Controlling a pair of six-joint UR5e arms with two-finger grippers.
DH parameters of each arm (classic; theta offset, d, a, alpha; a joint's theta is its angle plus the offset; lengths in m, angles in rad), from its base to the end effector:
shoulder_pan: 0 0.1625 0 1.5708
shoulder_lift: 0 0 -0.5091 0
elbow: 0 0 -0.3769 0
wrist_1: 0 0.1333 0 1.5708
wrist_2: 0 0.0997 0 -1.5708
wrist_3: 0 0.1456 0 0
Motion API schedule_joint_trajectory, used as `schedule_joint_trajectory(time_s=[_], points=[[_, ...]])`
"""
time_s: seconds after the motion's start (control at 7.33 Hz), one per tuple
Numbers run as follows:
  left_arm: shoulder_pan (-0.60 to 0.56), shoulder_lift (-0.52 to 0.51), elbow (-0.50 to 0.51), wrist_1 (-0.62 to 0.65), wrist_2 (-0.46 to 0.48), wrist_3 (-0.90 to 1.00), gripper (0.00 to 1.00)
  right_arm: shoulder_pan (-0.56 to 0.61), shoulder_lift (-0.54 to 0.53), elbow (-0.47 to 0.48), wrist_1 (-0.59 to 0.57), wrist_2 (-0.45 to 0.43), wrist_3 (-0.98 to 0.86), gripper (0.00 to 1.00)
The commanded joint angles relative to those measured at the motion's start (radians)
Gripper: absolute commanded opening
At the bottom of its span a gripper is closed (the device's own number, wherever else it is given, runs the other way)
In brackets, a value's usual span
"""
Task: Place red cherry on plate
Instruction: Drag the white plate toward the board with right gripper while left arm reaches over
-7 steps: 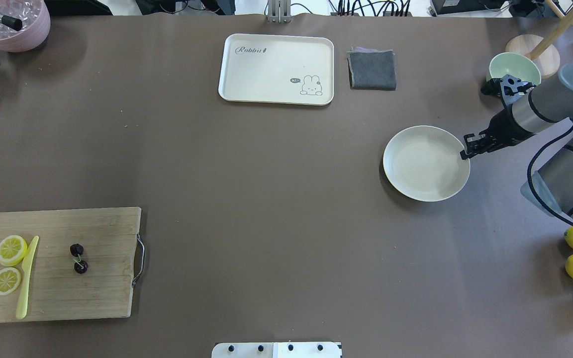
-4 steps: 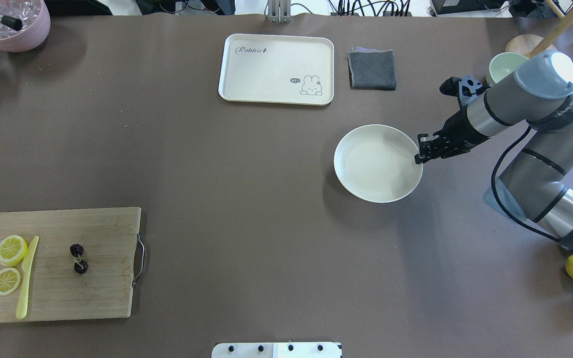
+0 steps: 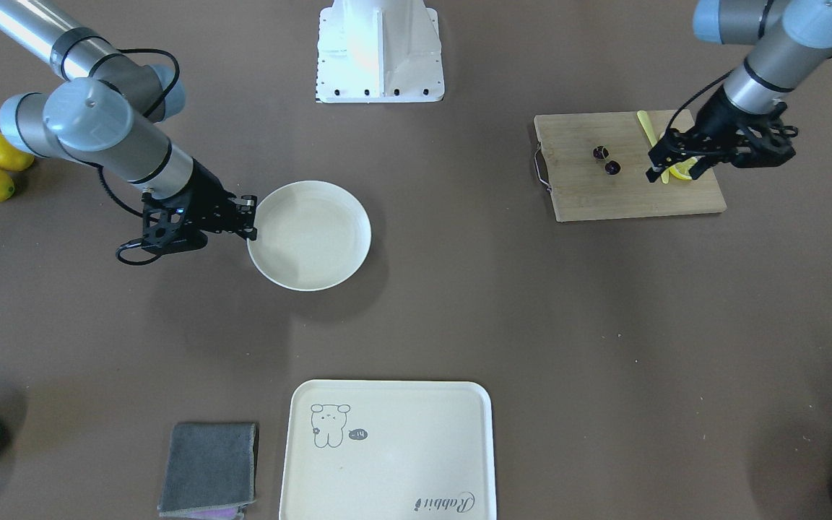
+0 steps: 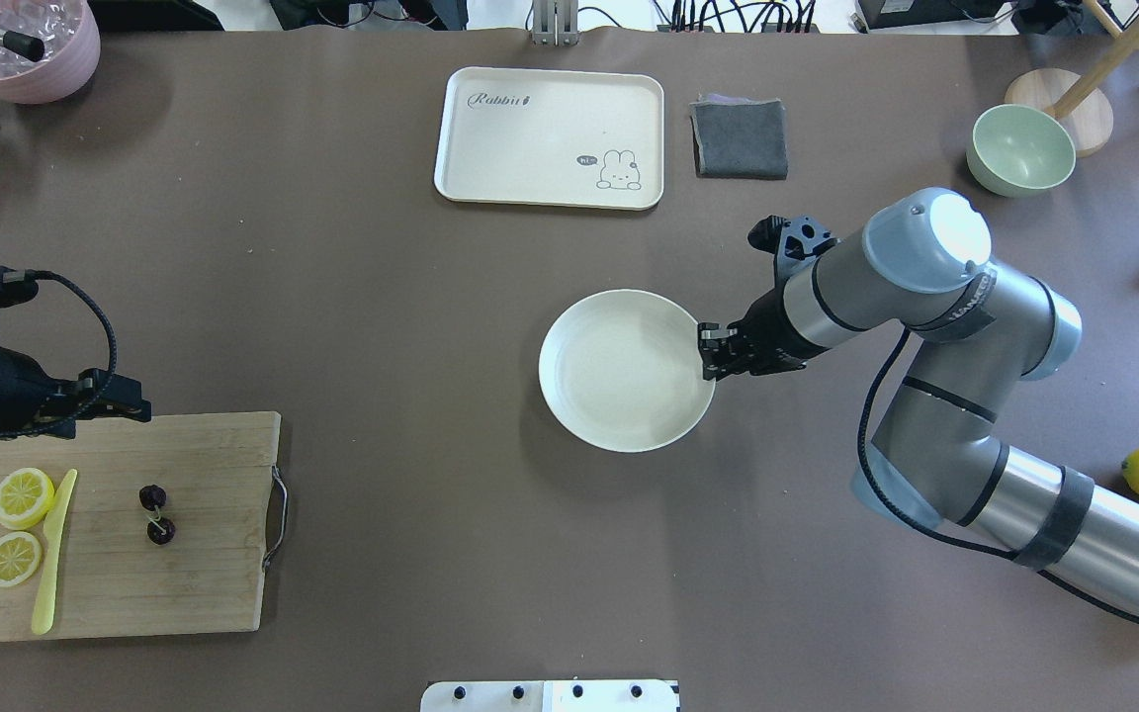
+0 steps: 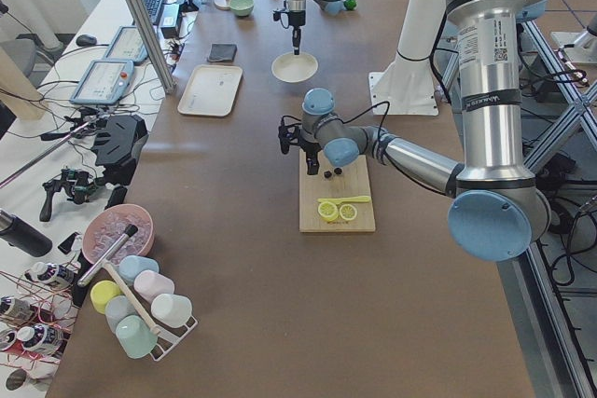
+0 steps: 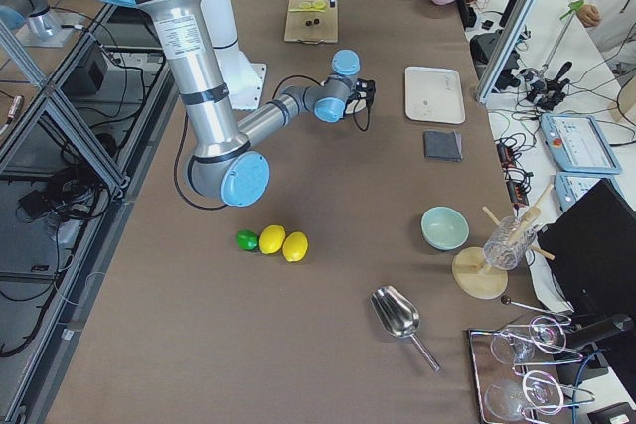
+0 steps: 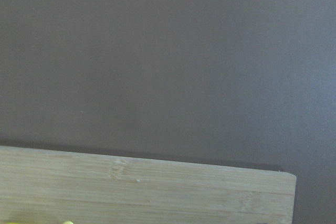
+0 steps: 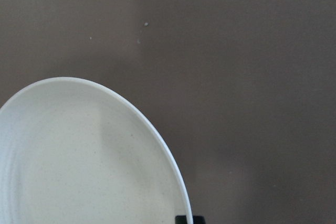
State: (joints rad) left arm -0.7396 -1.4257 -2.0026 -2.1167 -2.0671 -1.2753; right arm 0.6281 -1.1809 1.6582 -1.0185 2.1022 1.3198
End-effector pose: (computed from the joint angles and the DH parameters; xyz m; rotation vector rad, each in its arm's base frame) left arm 0.2891 -0.3504 0.5721 -0.0026 0.9393 -0.2045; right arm -0.5211 -0.4520 0.4395 -0.0098 -1.1108 0.0641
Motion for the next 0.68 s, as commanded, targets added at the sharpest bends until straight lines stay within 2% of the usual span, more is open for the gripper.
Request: schedule_joint_trajectory(time_s=[0.0, 0.55], points=[[0.054, 0.014, -0.001, 0.0, 0.012, -0.024, 0.86, -0.082, 0.041, -0.006, -0.006, -0.077, 0.051, 0.0], [0.109, 0.007, 0.041, -0.003, 0.061, -0.038, 0.78, -0.11, 0.053, -0.015, -0.006, -0.113, 0.067, 0.0]])
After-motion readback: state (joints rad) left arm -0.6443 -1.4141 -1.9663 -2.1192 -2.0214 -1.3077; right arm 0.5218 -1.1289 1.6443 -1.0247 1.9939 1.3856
